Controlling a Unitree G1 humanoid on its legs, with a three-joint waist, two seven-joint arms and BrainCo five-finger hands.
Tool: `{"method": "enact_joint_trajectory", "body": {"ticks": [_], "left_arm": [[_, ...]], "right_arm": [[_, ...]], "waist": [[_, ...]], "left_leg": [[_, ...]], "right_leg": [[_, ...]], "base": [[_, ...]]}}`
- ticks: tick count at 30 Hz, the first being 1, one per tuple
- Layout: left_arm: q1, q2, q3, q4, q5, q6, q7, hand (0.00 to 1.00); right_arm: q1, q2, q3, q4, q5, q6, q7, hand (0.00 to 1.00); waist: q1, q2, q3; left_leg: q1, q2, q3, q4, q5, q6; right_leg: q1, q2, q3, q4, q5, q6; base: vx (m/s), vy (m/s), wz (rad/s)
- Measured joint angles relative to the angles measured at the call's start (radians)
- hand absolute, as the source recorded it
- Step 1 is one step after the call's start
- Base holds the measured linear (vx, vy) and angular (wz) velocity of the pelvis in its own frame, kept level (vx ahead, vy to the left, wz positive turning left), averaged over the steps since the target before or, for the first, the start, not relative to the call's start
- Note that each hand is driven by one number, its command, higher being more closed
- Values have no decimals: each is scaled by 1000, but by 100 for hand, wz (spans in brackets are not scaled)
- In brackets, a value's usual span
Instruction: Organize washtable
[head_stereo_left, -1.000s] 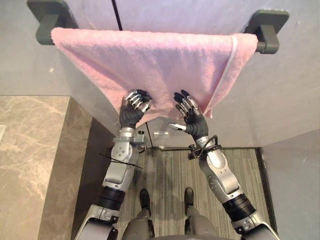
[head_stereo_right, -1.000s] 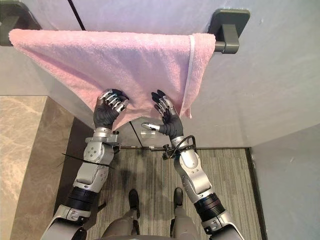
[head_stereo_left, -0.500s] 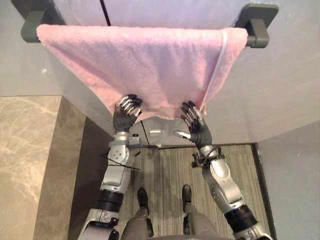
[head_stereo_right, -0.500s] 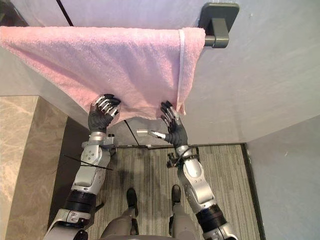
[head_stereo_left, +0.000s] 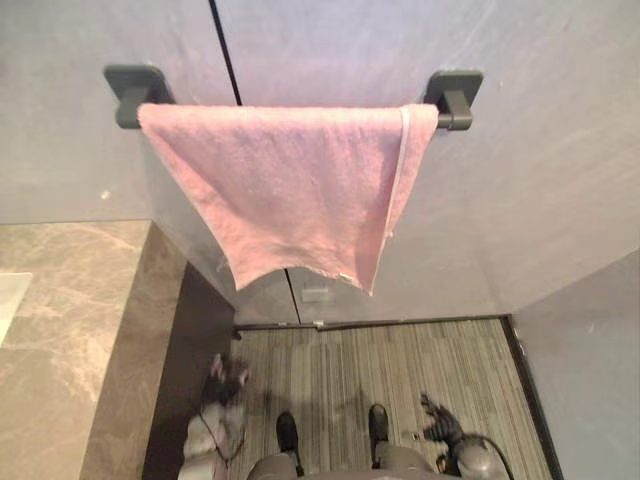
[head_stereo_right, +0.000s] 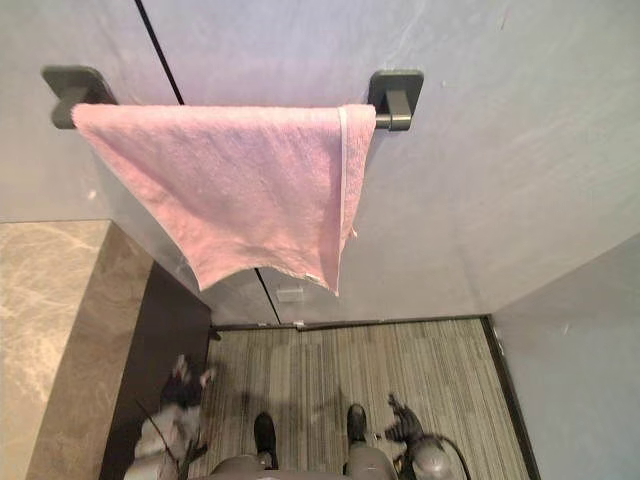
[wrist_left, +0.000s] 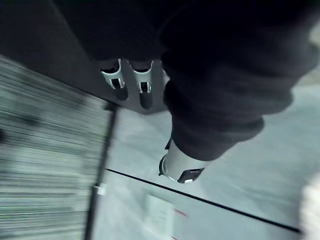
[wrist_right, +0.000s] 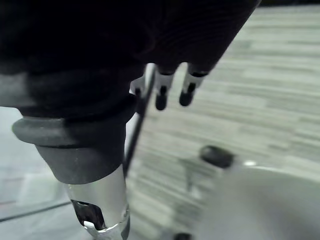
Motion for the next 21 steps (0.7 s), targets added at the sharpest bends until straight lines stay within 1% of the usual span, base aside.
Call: {"method": "enact_joint_trajectory", "body": {"ticks": [1,2,4,6,7,8,11,12,13,14,15,16,17,18,19,20,21], "left_arm": [[6,-15,59,105,19,12,3,0],[17,-21,89,144,37,19,5,0],[75,-47,208,248,107,60,9,0],[104,-57,265,281,127,86,7,0],[125,-60,285,291,129,102,0,0],[130,-63,291,291,124,110,-4,0],[97,-69,270,282,111,111,-17,0],[78,-66,252,264,101,103,-18,0],[73,-68,236,258,92,96,-13,0],[53,-57,203,221,72,78,-2,0],[34,-47,202,209,66,72,2,0],[20,-49,213,181,59,68,5,0],[22,-55,218,170,56,67,7,0],[29,-75,215,164,55,62,9,0],[31,-97,196,164,57,61,11,0],[29,-107,181,163,64,61,12,0],[23,-120,152,158,77,61,12,0]], "right_arm": [[-1,12,-59,69,-8,4,-8,0],[-4,16,-88,94,-11,7,-16,0],[4,21,-147,144,-19,26,-25,0],[13,25,-172,151,-21,36,-25,0],[11,25,-179,162,-20,42,-23,0],[12,24,-186,167,-18,48,-23,0],[0,24,-179,166,-4,53,-23,0],[-8,23,-172,166,15,54,-23,0],[-14,18,-166,166,22,53,-24,0],[-21,30,-153,161,39,52,-26,0],[-32,45,-155,158,54,52,-28,0],[-47,59,-156,142,69,51,-33,0],[-43,63,-156,121,77,49,-36,0],[-32,66,-157,87,105,40,-49,0],[-20,63,-164,68,129,26,-56,0],[-17,62,-167,63,142,24,-62,0],[-18,59,-189,61,157,27,-66,0]], "waist": [[6,6,-7],[5,9,-11],[5,21,-33],[9,28,-49],[16,28,-54],[30,29,-54],[32,26,-56],[31,23,-60],[30,36,-69],[22,14,-78],[26,-7,-62],[35,-28,-43],[32,-26,-43],[27,-16,-45],[22,10,-61],[20,27,-65],[6,58,-70]], "left_leg": [[16,0,0,0,-4,0],[25,0,0,-1,-6,-1],[60,0,0,-6,-16,-3],[79,0,1,-6,-23,-1],[88,1,1,-6,-26,-2],[85,1,-2,-5,-26,-2],[44,-2,-43,5,-22,-5],[11,0,-64,34,-22,-6],[-23,7,-80,62,-19,-12],[-65,15,-94,67,-22,-11],[-84,21,-74,137,-61,-2],[-144,66,-63,457,-178,19],[-148,96,-62,572,-216,5],[-122,155,-69,725,-252,-30],[-90,200,-93,800,-256,-43],[-70,217,-105,792,-243,-45],[-21,204,-126,699,-275,-105]], "right_leg": [[16,-1,0,0,-4,0],[24,-1,-1,0,-6,2],[58,-1,-1,0,-17,1],[74,1,-1,0,-22,0],[83,1,-2,0,-25,0],[89,0,-6,0,-25,0],[79,-4,-49,4,-26,0],[47,-3,-68,24,-32,-5],[24,2,-85,49,-34,-16],[-37,-11,-115,86,-28,-42],[-36,-17,-115,85,-24,-47],[-29,-14,-113,104,-21,-51],[-23,-10,-113,110,-21,-51],[-15,0,-110,114,-21,-51],[-13,10,-101,116,-14,-41],[-17,14,-99,118,-8,-32],[-24,18,-103,115,5,-14]], "base": [[0,0,0],[0,0,0],[0,0,0],[0,0,0],[-5,-2,5],[-34,-7,14],[-23,-11,39],[-26,-19,48],[-65,-29,52],[-33,-9,34],[-6,-27,12],[40,-25,-17],[-9,-33,-30],[-63,53,-29],[-63,108,-26],[-53,210,-4],[-76,228,22]]}}
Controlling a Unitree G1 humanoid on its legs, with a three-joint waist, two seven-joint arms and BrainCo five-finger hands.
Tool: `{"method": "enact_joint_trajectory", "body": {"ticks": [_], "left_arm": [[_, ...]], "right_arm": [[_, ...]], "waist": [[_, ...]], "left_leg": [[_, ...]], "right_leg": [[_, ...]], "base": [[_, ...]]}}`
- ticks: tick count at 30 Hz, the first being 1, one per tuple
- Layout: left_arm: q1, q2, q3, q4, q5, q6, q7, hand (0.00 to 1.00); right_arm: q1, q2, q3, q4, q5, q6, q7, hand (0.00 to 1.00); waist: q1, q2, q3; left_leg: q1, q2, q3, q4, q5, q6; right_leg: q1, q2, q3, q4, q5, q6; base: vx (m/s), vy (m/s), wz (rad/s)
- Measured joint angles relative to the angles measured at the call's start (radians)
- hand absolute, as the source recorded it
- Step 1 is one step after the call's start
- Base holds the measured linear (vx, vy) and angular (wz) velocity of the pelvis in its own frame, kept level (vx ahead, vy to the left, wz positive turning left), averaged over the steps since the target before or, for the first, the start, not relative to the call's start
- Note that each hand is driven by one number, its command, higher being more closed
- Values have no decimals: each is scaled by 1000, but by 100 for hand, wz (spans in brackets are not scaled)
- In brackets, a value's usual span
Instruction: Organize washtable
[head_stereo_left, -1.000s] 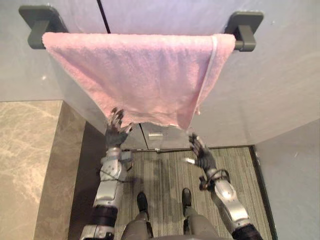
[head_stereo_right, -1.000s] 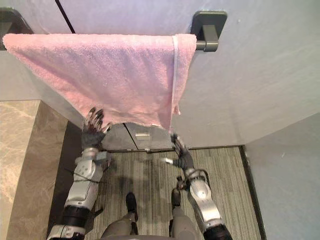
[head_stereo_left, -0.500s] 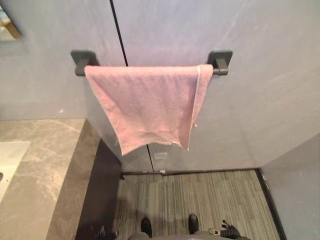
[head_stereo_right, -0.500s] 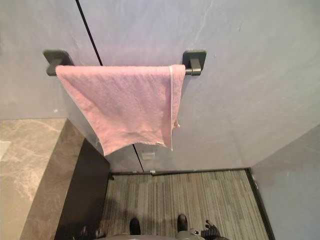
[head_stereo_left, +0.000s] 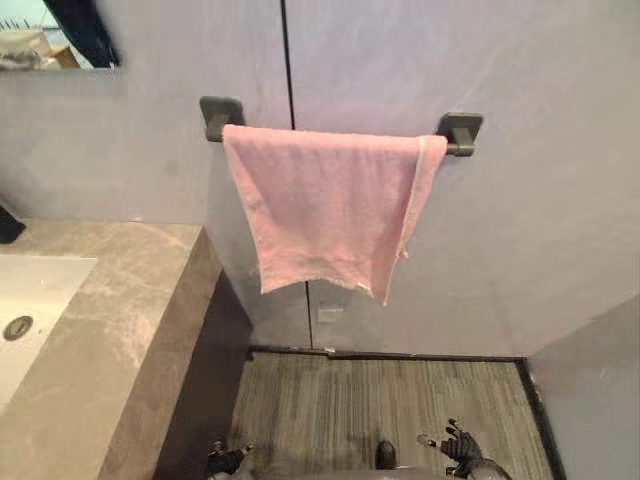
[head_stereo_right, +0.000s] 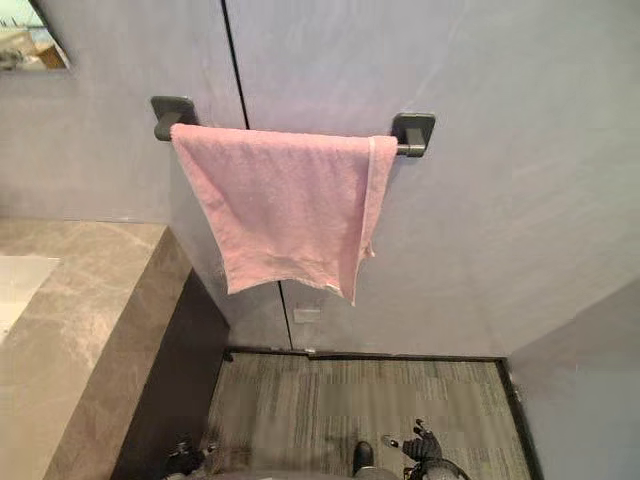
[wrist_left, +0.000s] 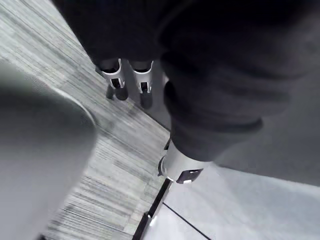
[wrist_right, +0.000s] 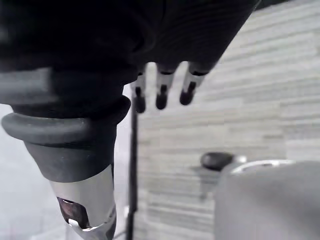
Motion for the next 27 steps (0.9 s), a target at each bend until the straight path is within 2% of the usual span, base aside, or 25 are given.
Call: {"method": "enact_joint_trajectory", "body": {"ticks": [1,3,4,6,7,8,9,10,11,12,14,15,16,17,18,19,20,21,22,23,24,25,26,27], "left_arm": [[-1,3,-31,-12,14,-3,4,0],[-11,29,-70,-17,35,-7,16,0],[-12,50,-123,-17,50,-7,16,0],[-20,59,-187,-16,68,-8,11,0],[-31,79,-210,-17,76,-11,8,0],[-35,78,-215,-16,83,-11,7,0],[-41,61,-212,-14,91,-15,7,0],[-39,62,-210,-2,107,-14,7,0],[-34,63,-210,1,114,-12,7,0],[-24,67,-205,1,123,-12,8,0],[-11,79,-178,3,123,-12,7,0],[-11,80,-168,4,125,-12,6,0],[-12,77,-144,2,124,-12,6,0],[-8,52,-119,5,124,-10,7,0],[0,39,-114,5,124,-11,7,0],[11,29,-108,-27,121,-24,6,0],[12,34,-108,-38,120,-29,8,0],[10,38,-108,-46,117,-32,10,0],[8,43,-110,-48,104,-34,10,0],[4,35,-109,-47,104,-33,11,0],[2,25,-108,-48,104,-32,14,0],[3,22,-108,-46,103,-32,17,0],[5,15,-76,-49,93,-35,19,0],[3,15,-58,-49,84,-34,22,0]], "right_arm": [[-3,20,-20,7,24,3,1,0],[-4,31,-14,15,31,3,1,0],[-9,32,-16,20,31,3,0,0],[-17,34,-16,14,31,2,1,0],[-19,40,-14,16,30,3,1,0],[-19,40,-9,15,30,2,2,0],[-35,27,-18,1,33,6,7,0],[-40,19,-33,-16,31,11,7,0],[-31,17,-35,-17,31,9,6,0],[-18,19,-38,-25,30,8,4,0],[-9,28,-64,-10,31,7,4,0],[-4,29,-72,-3,30,8,6,0],[2,32,-102,11,31,11,12,0],[4,22,-125,26,29,16,17,0],[6,13,-125,28,27,19,17,0],[7,5,-117,28,18,19,18,0],[2,4,-105,31,14,19,18,0],[-22,-4,-71,40,12,19,18,0],[-67,-10,-36,45,12,19,15,0],[-85,-15,-22,44,12,17,14,0],[-91,-17,-5,38,11,15,11,0],[-79,-13,0,37,9,14,10,0],[-73,-8,-9,37,7,13,1,0],[-68,-1,-16,37,7,13,-1,0]], "waist": [[-13,-8,3],[-16,-31,5],[-17,-31,13],[-17,-33,35],[-12,-62,46],[-9,-57,49],[4,-33,62],[-7,-23,76],[-8,-22,77],[-3,-23,77],[-1,-43,69],[-4,-50,65],[-3,-64,57],[-1,-28,48],[4,-13,39],[23,-19,41],[27,-44,47],[31,-48,45],[43,-33,45],[49,-18,52],[50,-6,59],[43,-8,58],[40,-8,59],[39,-12,60]], "left_leg": [[11,-36,2,-70,-20,5],[46,-50,4,-144,-54,-9],[82,-48,19,-216,-103,-29],[114,-58,58,-289,-141,2],[107,-88,71,-272,-134,14],[96,-92,87,-277,-128,28],[94,-76,128,-286,-116,59],[94,-78,130,-269,-109,68],[94,-79,124,-262,-107,72],[90,-81,110,-248,-104,71],[43,-109,47,-233,-71,66],[23,-123,21,-230,-58,62],[-18,-141,-33,-216,-33,53],[-62,-144,-88,-234,2,58],[-78,-146,-112,-254,30,75],[-105,-158,-118,-275,93,47],[-130,-174,-122,-273,102,45],[-187,-181,-141,-277,115,25],[-237,-174,-157,-300,160,12],[-245,-162,-170,-326,188,16],[-242,-143,-177,-393,271,26],[-233,-133,-152,-487,381,14],[-253,-109,-26,-459,389,48],[-268,-95,46,-396,344,72]], "right_leg": [[-19,-24,1,-7,8,8],[-39,-30,3,2,20,-2],[-61,-36,-3,24,34,6],[-88,-40,2,65,37,10],[-121,-76,-3,102,72,3],[-138,-74,-5,98,114,-6],[-174,-71,-13,186,81,-32],[-220,-88,-22,486,-95,-46],[-221,-94,-16,609,-150,-43],[-212,-94,8,747,-203,-31],[-142,-89,114,944,-252,33],[-111,-87,143,943,-263,52],[-73,-56,195,874,-330,111],[-60,-9,228,803,-345,132],[-36,9,249,756,-371,145],[-17,10,327,716,-453,119],[-18,1,341,696,-499,87],[-35,-3,324,648,-572,37],[-67,10,301,602,-596,0],[-72,24,285,594,-590,-19],[-75,40,234,595,-576,-39],[-71,32,162,576,-556,-68],[-64,30,74,545,-528,-91],[-62,24,33,532,-514,-99]], "base": [[-115,219,25],[-131,160,11],[-190,210,1],[-259,177,-10],[-350,98,-28],[-394,31,-62],[-437,18,-55],[-308,-16,-36],[-197,-4,9],[-172,-83,33],[-185,-164,74],[-158,-263,112],[-160,-239,117],[-190,-267,112],[-173,-209,94],[-162,-213,66],[-248,-322,69],[-313,-315,42],[-326,-276,29],[-345,-214,45],[-364,-199,110],[-440,-173,174],[-367,-124,164],[-378,-87,156]]}}
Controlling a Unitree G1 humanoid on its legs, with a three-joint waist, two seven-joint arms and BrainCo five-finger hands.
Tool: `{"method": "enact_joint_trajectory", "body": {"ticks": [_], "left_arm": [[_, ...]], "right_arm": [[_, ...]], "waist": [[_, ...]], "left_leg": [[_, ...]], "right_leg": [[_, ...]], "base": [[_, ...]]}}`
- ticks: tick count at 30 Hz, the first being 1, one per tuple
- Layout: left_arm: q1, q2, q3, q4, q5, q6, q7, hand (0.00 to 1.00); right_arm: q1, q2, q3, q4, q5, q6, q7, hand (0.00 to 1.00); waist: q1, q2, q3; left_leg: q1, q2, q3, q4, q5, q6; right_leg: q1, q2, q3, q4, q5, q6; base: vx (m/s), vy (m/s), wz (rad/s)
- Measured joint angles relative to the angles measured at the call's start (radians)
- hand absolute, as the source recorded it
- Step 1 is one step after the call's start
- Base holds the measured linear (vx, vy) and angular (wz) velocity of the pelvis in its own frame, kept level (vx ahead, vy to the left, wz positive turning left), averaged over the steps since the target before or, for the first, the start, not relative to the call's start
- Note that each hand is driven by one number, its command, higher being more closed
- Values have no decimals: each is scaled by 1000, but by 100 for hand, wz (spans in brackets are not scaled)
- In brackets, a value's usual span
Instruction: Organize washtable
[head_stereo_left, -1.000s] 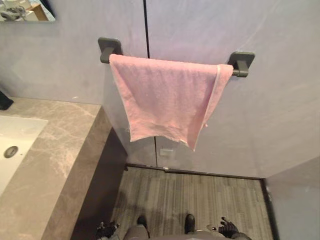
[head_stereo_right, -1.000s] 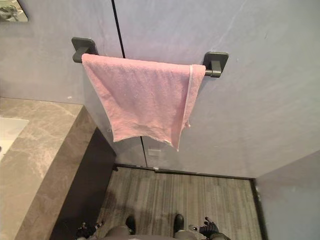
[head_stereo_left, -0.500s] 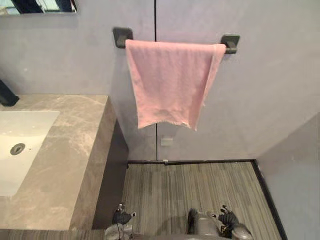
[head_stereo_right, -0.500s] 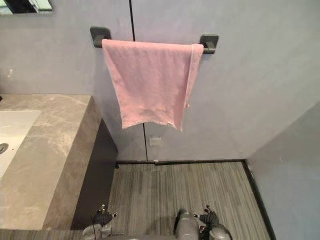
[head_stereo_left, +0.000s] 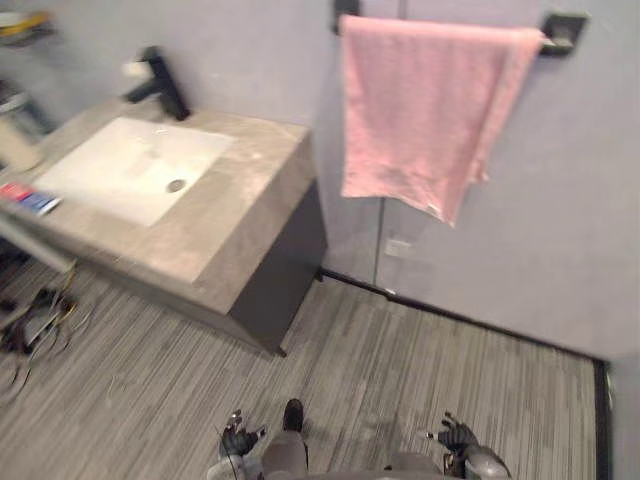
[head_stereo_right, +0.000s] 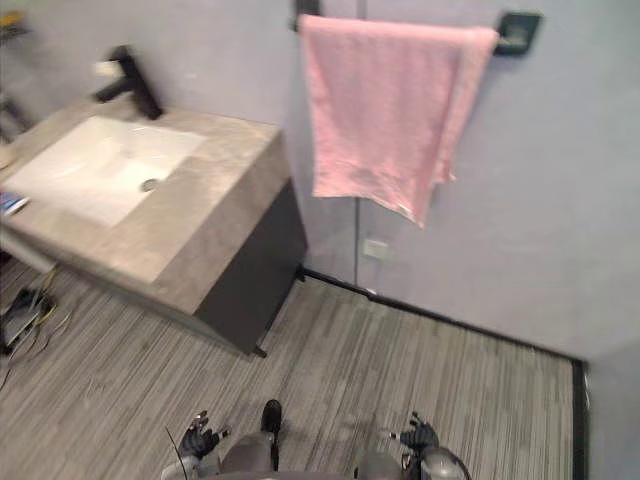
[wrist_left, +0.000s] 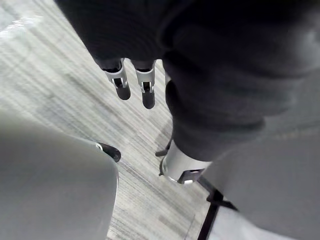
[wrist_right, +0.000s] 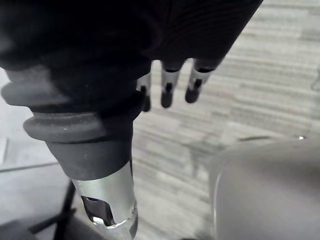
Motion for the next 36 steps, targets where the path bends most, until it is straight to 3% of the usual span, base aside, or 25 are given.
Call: {"method": "enact_joint_trajectory", "body": {"ticks": [1,3,5,9,11,14,17,18,19,20,21,22,24,25,26,27,28,29,30,31,32,33,34,35,36], "left_arm": [[-11,1,44,-1,0,0,5,0],[-13,2,76,-9,1,1,13,0],[-12,-1,107,3,2,2,14,0],[-11,-2,133,46,3,9,14,0],[-11,4,117,49,4,16,17,0],[10,59,81,72,34,25,33,0],[31,87,48,88,53,22,33,0],[34,76,16,102,73,23,33,0],[43,78,-9,101,91,22,31,0],[49,83,-18,100,98,19,31,0],[56,95,-7,102,113,24,31,0],[63,110,26,102,119,25,32,0],[64,119,70,102,122,26,32,0],[51,121,101,91,128,28,30,0],[42,97,108,90,131,30,33,0],[47,62,115,95,133,28,28,0],[37,83,127,97,145,30,19,0],[37,76,126,95,159,29,9,0],[38,68,128,93,160,28,10,0],[37,47,132,88,161,28,9,0],[55,24,133,86,161,28,9,0],[66,0,146,74,163,29,7,0],[71,-5,154,70,168,31,8,0],[79,-8,180,50,168,41,10,0],[85,-8,184,46,168,43,10,0]], "right_arm": [[4,3,-1,-4,-5,0,-3,0],[32,6,-11,-22,-20,-3,-3,0],[49,13,-60,-4,-33,-6,-1,0],[87,19,-124,38,-34,-8,1,0],[86,13,-153,71,-33,-5,1,0],[74,25,-170,77,-29,-3,1,0],[73,27,-174,79,-12,-7,0,0],[82,21,-198,76,5,-7,1,0],[95,7,-210,67,23,-7,3,0],[97,11,-215,70,30,-9,3,0],[93,22,-214,64,37,-9,3,0],[91,40,-214,66,47,-9,2,0],[79,74,-211,64,46,-8,0,0],[100,100,-203,54,47,-6,0,0],[116,88,-197,32,47,-13,4,0],[115,76,-193,15,49,-13,5,0],[124,75,-193,19,53,10,5,0],[146,67,-189,15,53,13,5,0],[151,66,-190,15,53,14,5,0],[163,57,-193,12,53,15,5,0],[178,48,-191,-5,53,17,9,0],[184,37,-193,-19,53,15,16,0],[183,35,-191,-22,53,15,20,0],[188,38,-185,-21,52,14,25,0],[189,40,-182,-21,52,15,25,0]], "waist": [[-5,-24,13],[-8,-46,26],[-6,-48,24],[-20,-26,4],[-32,-25,-4],[-19,-30,2],[-19,-33,3],[-37,-22,13],[-42,-4,23],[-42,10,33],[-43,-1,40],[-39,-21,49],[-42,-62,54],[-83,-132,37],[-91,-103,55],[-77,-62,75],[-64,-64,85],[-81,-36,59],[-80,-32,50],[-84,-30,36],[-83,-1,29],[-81,31,16],[-83,37,16],[-66,32,12],[-60,26,12]], "left_leg": [[-7,17,98,126,-79,46],[27,51,146,268,-182,88],[76,118,143,393,-271,80],[166,232,191,370,-267,78],[166,121,261,165,-236,-16],[175,2,216,58,-209,21],[169,-85,130,59,-230,61],[171,-122,85,69,-275,88],[191,-155,36,67,-285,103],[204,-158,18,55,-288,107],[228,-164,-2,34,-290,125],[244,-168,-9,15,-286,134],[268,-184,-33,-58,-283,138],[215,-250,-15,134,-322,155],[207,-214,-9,262,-379,179],[267,-176,-43,233,-510,146],[278,-165,-9,268,-536,155],[281,-153,-19,260,-547,155],[294,-152,-18,239,-547,154],[341,-136,-8,187,-547,113],[350,-101,-6,232,-544,92],[294,-47,-25,486,-525,111],[256,-12,-32,605,-484,130],[200,74,-6,810,-305,122],[192,92,7,839,-260,122]], "right_leg": [[14,-28,-76,-16,21,-12],[37,-61,-157,-30,46,-11],[47,-97,-252,-46,62,6],[70,-174,-418,-99,131,75],[120,-231,-560,-214,220,129],[242,-274,-700,-355,326,157],[298,-336,-715,-300,353,157],[276,-395,-607,-152,348,108],[194,-403,-355,8,375,-14],[148,-368,-209,70,359,-6],[69,-268,-19,181,256,52],[10,-200,16,237,185,48],[-63,-125,-32,182,124,27],[-113,-134,-59,50,71,-5],[-136,-99,-69,51,60,-16],[-174,-46,-78,72,60,-15],[-210,-33,-36,84,91,-3],[-225,-38,-37,54,108,-8],[-230,-46,-40,49,115,-3],[-205,-34,-52,16,134,11],[-173,-2,-67,-24,148,12],[-147,49,-69,-33,153,8],[-121,76,-75,-34,153,4],[-46,124,-72,-51,141,-41],[-28,136,-60,-58,140,-45]], "base": [[-255,-105,115],[-223,-44,122],[-245,116,110],[-146,319,143],[-88,454,214],[5,388,160],[-1,309,123],[-1,367,160],[2,300,145],[41,213,105],[32,75,68],[12,80,64],[33,35,76],[166,51,107],[181,90,86],[66,40,27],[28,-62,38],[64,-111,48],[237,-190,64],[299,-144,33],[520,-158,14],[469,-118,3],[684,-197,-23],[409,-164,-27],[524,-191,-66]]}}
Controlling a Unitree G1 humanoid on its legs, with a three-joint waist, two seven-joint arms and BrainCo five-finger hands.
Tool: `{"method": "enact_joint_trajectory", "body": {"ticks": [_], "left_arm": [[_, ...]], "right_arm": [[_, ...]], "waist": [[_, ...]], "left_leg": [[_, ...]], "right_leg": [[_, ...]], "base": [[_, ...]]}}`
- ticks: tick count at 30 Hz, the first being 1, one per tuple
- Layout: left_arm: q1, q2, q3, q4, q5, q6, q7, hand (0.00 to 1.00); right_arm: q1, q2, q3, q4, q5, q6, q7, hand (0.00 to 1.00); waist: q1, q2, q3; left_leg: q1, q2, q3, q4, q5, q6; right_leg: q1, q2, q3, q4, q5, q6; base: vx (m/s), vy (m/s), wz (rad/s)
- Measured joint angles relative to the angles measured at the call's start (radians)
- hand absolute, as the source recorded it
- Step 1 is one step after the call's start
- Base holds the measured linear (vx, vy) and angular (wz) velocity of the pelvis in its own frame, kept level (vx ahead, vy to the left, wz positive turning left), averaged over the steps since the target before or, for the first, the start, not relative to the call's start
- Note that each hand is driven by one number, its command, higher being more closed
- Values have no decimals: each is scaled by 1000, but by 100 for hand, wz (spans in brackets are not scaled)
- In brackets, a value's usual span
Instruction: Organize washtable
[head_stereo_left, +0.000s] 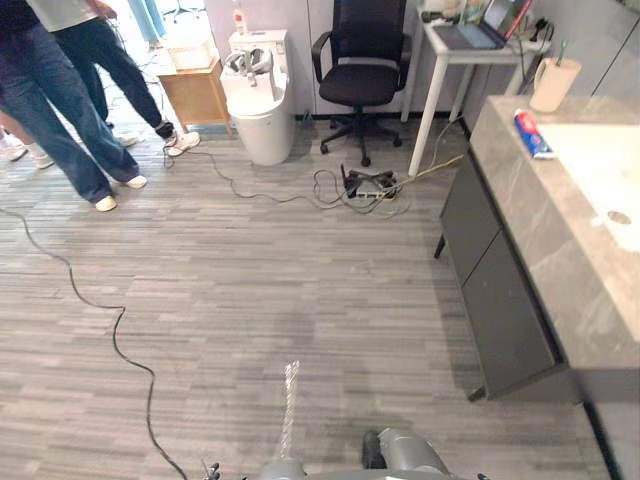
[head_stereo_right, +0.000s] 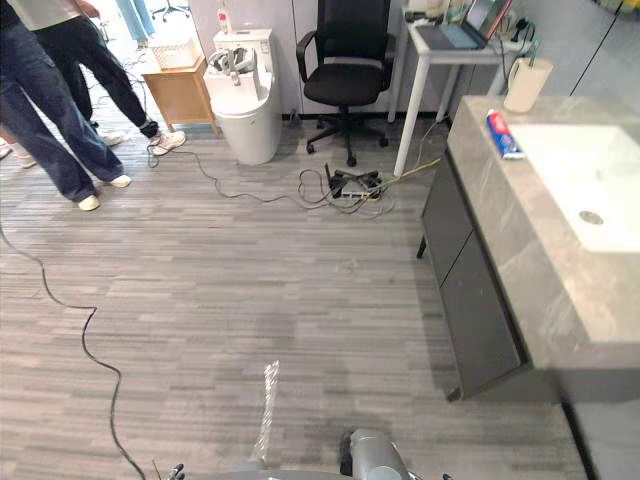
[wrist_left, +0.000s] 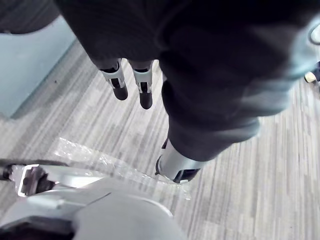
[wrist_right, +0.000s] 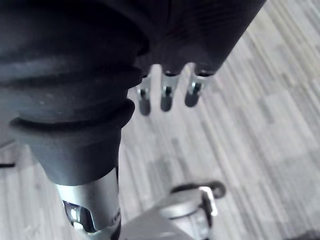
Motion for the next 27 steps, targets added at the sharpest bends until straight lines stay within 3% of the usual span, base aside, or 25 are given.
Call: {"method": "enact_joint_trajectory", "body": {"ticks": [1,3,5,6,7,8,10,11,12,13,14,15,16,17,19,22,24,26,27], "left_arm": [[22,-3,14,-5,0,3,1,0],[32,1,23,-7,-1,3,1,0],[41,12,19,-3,-1,2,2,0],[41,9,17,5,-2,1,2,0],[40,11,18,21,-2,1,2,0],[32,15,17,29,-1,1,1,0],[10,24,-21,39,0,-2,0,0],[13,24,-33,47,3,-4,-1,0],[21,27,-47,68,11,-4,-1,0],[23,46,-56,91,19,-2,-4,0],[7,78,-65,97,31,2,-3,0],[-5,96,-76,96,31,1,-3,0],[-31,125,-100,96,32,4,-1,0],[-45,132,-111,94,34,3,0,0],[-49,112,-120,82,44,0,-6,0],[-68,100,-117,72,57,-3,-22,0],[-69,87,-84,71,72,-7,-22,0],[-44,75,-58,62,73,-7,-24,0],[-19,66,-37,51,73,-8,-24,0]], "right_arm": [[4,-1,28,-3,-2,-3,-2,0],[-11,5,39,5,-6,-2,-3,0],[-44,5,55,29,-10,-1,-2,0],[-81,3,57,46,-12,-4,-2,0],[-110,4,57,51,-19,-6,-3,0],[-117,5,57,51,-24,-9,-4,0],[-109,3,55,51,-29,-16,-3,0],[-108,-2,55,51,-30,-20,-1,0],[-100,-7,56,51,-30,-24,-1,0],[-91,2,53,51,-34,-24,-2,0],[-88,32,40,47,-39,-26,0,0],[-91,39,33,47,-39,-29,1,0],[-99,47,29,52,-40,-28,2,0],[-97,48,24,56,-38,-25,1,0],[-70,45,17,44,-37,-27,2,0],[-31,48,19,8,-38,-38,16,0],[-4,48,21,16,-39,-28,18,0],[14,45,54,21,-40,-15,19,0],[28,41,79,24,-42,-6,19,0]], "waist": [[23,-13,-2],[41,-34,-10],[50,-59,-8],[55,-71,-5],[64,-67,6],[66,-66,10],[81,-59,8],[84,-48,2],[94,-35,-14],[99,-51,-38],[81,-103,-39],[69,-117,-27],[48,-139,0],[26,-138,19],[16,-111,22],[-3,-89,20],[-8,-86,21],[-7,-86,15],[-10,-94,5]], "left_leg": [[-35,61,34,113,94,4],[-113,67,47,212,22,-20],[-191,17,58,156,-53,-62],[-225,-5,75,54,-97,-64],[-259,-18,93,-76,-119,-57],[-278,-32,92,-147,-119,-57],[-311,-113,24,-476,-80,-90],[-314,-120,-2,-527,-69,-88],[-317,-120,-10,-526,-18,-53],[-301,-148,1,-491,16,-7],[-259,-187,28,-501,-25,6],[-233,-206,40,-507,-40,22],[-171,-242,45,-507,-75,48],[-86,-256,42,-509,-111,60],[43,-256,32,-552,-150,61],[154,-256,-14,-619,-193,50],[217,-258,-57,-627,-219,12],[275,-253,-61,-633,-253,-43],[295,-254,-60,-596,-270,-73]], "right_leg": [[66,42,39,-42,-10,-27],[139,68,100,-89,-24,-51],[210,65,166,-158,-22,-57],[260,62,209,-196,-10,-44],[311,51,240,-235,-17,-30],[338,43,249,-255,-21,-24],[424,2,274,-306,-47,23],[439,1,281,-301,-58,39],[447,-2,298,-263,-83,51],[407,-29,298,-129,-111,87],[302,-79,270,130,-85,106],[241,-98,261,274,-30,130],[145,-117,253,517,40,155],[90,-113,232,663,34,147],[8,-102,167,703,12,119],[-153,-79,103,542,-2,107],[-185,-80,122,275,7,108],[-172,-84,138,103,65,91],[-153,-90,135,51,152,80]], "base": [[444,-112,-83],[609,-111,-91],[585,-21,-90],[548,97,-104],[557,136,-95],[568,200,-66],[574,248,-49],[611,303,-70],[683,354,-87],[834,392,-73],[702,301,-42],[656,245,5],[605,223,24],[684,243,30],[529,173,10],[482,111,44],[568,7,81],[571,-58,66],[637,-147,83]]}}
